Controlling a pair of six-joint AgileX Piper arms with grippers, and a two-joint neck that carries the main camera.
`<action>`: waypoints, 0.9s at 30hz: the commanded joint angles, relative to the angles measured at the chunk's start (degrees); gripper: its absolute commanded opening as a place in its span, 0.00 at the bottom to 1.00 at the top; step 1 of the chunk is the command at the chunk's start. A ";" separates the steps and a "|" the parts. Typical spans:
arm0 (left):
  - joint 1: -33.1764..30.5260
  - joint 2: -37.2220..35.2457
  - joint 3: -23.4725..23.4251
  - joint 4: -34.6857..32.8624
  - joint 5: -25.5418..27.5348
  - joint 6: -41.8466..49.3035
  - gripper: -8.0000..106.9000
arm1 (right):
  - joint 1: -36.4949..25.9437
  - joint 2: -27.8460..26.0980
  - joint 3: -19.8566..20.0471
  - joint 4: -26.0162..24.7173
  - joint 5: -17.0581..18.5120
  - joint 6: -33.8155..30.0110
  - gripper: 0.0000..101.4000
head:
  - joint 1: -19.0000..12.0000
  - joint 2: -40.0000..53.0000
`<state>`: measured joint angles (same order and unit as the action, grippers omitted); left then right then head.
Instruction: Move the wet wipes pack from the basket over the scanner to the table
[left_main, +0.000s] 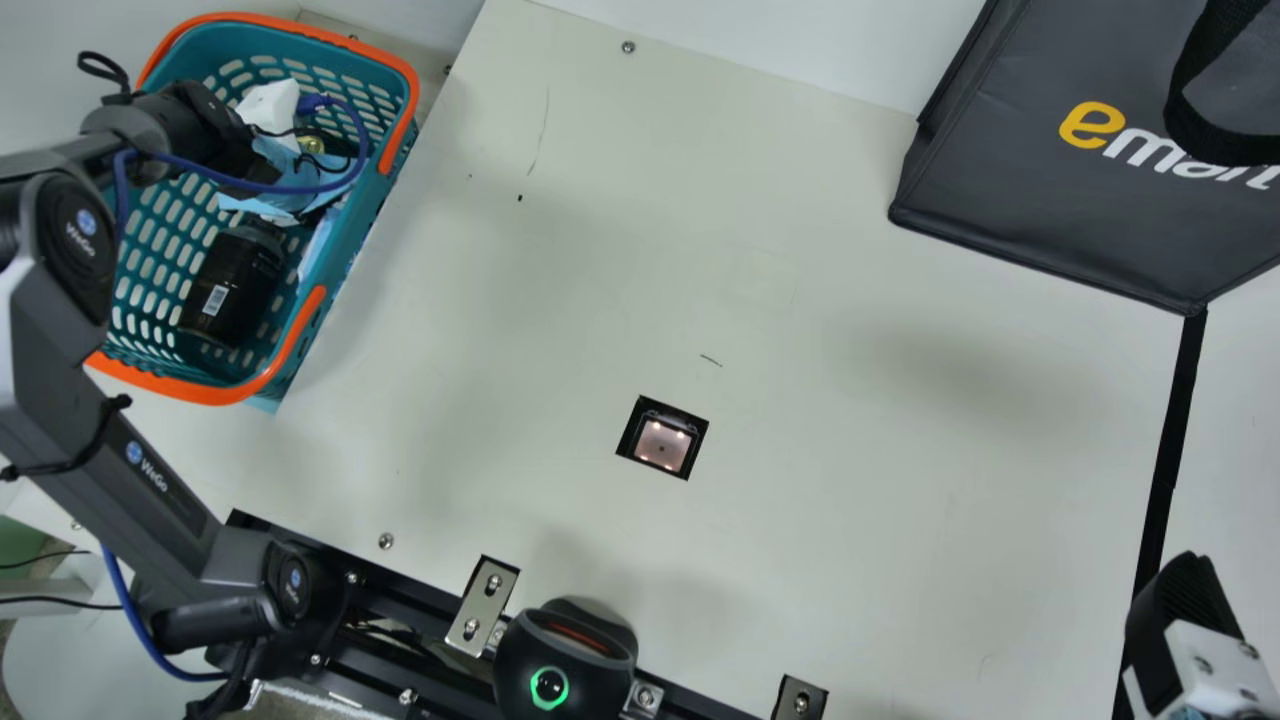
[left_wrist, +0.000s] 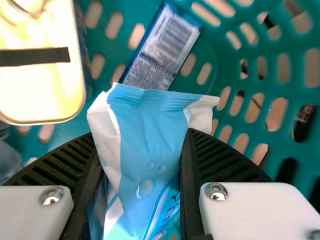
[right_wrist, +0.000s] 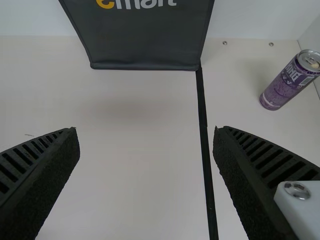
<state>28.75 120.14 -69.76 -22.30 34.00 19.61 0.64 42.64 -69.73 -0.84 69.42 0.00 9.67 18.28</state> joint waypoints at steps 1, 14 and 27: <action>-0.04 -2.21 0.95 1.00 -2.26 -1.30 0.00 | 0.00 0.00 0.00 0.00 0.00 0.00 0.94 | -1.75 0.14; -0.33 -14.55 7.17 14.83 -13.56 -17.82 0.00 | 0.00 0.00 0.00 0.00 0.00 0.00 0.94 | -1.75 0.14; -0.77 -27.60 6.09 28.84 -14.62 -37.87 0.00 | 0.00 0.00 0.00 0.00 0.00 0.00 0.94 | -1.75 0.14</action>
<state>28.33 94.07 -63.24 5.24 19.12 -14.74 0.64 42.64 -69.73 -0.84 69.42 0.00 9.58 18.19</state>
